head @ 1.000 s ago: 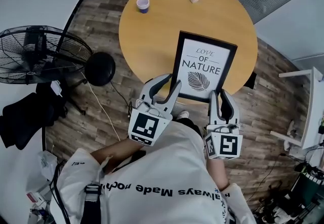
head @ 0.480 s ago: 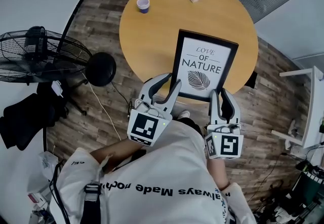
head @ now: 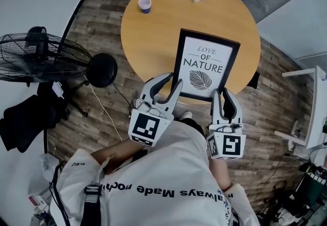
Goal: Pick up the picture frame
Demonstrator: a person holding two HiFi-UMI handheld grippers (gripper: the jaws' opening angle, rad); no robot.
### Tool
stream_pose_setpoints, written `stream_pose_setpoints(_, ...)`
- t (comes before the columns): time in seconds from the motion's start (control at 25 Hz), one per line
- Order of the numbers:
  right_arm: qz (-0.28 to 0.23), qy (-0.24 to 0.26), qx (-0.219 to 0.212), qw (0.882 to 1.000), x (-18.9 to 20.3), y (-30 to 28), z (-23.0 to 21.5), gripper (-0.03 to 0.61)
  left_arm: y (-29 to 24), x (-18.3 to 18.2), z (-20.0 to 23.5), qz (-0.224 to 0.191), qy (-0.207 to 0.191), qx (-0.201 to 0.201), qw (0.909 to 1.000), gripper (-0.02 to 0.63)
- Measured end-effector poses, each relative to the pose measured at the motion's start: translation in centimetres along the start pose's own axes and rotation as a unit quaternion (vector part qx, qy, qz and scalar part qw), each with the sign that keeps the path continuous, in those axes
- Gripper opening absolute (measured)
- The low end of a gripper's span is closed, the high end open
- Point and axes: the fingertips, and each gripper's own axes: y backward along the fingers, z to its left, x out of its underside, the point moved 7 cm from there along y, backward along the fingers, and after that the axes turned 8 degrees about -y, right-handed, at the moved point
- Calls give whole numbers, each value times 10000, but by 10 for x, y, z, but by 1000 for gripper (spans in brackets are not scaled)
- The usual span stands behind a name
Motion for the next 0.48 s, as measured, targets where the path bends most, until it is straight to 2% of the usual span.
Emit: stream_pose_setpoints(0.48,-20,-12,8,10000,-2,2,-1,97,0,-3,-1,-42,26,6,10000,118)
